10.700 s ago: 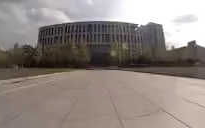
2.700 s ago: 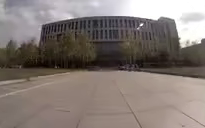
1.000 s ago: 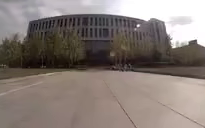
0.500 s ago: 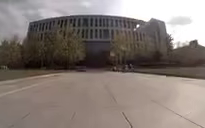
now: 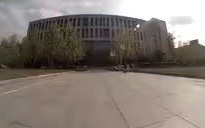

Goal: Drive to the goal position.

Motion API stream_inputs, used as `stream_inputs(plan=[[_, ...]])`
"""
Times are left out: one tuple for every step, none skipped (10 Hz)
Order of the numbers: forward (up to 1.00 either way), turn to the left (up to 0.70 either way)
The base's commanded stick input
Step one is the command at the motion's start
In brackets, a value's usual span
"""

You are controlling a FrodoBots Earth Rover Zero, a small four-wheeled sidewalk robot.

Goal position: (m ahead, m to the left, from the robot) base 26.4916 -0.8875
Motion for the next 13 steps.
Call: stream_inputs(plan=[[1.0, 0.0], [1.0, 0.0], [1.0, 0.0], [1.0, 0.0], [1.0, 0.0], [1.0, 0.0], [1.0, 0.0], [1.0, 0.0], [1.0, 0.0], [1.0, 0.0], [1.0, 0.0], [1.0, 0.02], [1.0, 0.28]])
